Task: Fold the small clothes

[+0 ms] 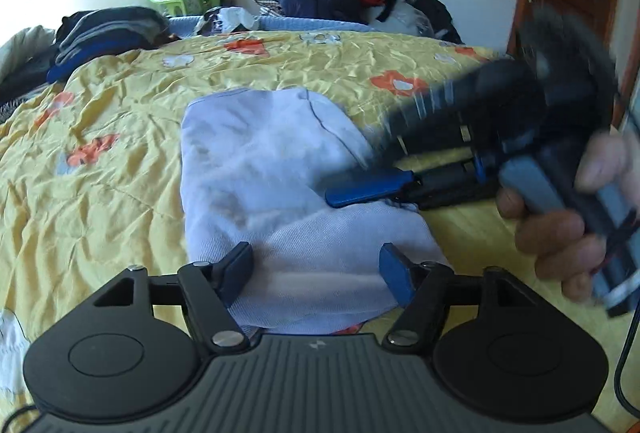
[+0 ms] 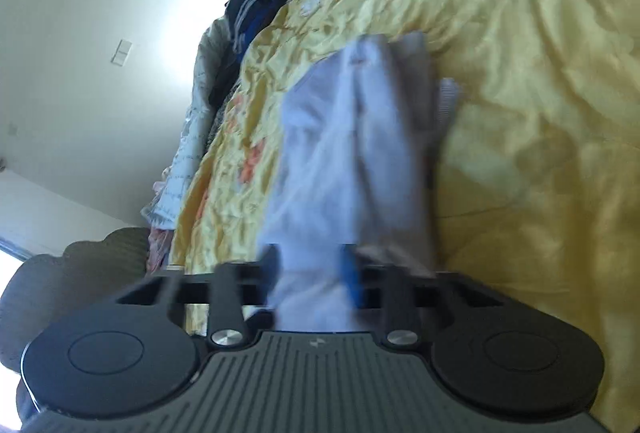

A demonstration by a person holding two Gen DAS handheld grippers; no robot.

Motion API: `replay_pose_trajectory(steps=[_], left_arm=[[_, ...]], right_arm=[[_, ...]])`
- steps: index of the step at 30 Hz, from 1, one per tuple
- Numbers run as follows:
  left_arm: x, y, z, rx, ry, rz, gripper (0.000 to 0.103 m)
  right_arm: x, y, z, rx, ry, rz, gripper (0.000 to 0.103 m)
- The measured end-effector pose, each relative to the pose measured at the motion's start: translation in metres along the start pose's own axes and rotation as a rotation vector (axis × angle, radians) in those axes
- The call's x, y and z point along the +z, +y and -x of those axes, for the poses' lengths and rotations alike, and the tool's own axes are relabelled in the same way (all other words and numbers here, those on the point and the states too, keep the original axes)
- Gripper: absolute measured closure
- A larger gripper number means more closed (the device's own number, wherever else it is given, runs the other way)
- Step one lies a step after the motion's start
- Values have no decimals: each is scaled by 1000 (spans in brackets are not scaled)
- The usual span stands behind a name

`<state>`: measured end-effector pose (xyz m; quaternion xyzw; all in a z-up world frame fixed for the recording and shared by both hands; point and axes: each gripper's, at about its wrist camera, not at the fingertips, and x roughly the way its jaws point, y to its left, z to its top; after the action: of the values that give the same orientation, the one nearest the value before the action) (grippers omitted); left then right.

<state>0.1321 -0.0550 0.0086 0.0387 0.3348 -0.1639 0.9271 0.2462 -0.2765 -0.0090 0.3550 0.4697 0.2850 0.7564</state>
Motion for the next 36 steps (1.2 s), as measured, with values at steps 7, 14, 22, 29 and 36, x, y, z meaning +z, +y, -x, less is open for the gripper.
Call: replay_pose_trajectory(steps=[7, 14, 22, 29, 36], left_arm=[[7, -5, 30, -83, -52, 20, 25], [-13, -3, 32, -87, 17, 27, 25], [-17, -1, 32, -120, 7, 106, 24], [-20, 28, 74, 42, 0, 247, 22], [-41, 29, 40, 216, 122, 308, 22]], right_arm=[[-23, 24, 32, -2, -60, 33, 65], [-46, 45, 28, 17, 49, 104, 39], [-53, 26, 28, -51, 57, 55, 55], [-86, 53, 99, -68, -104, 122, 28], [-141, 48, 80, -497, -115, 296, 27]])
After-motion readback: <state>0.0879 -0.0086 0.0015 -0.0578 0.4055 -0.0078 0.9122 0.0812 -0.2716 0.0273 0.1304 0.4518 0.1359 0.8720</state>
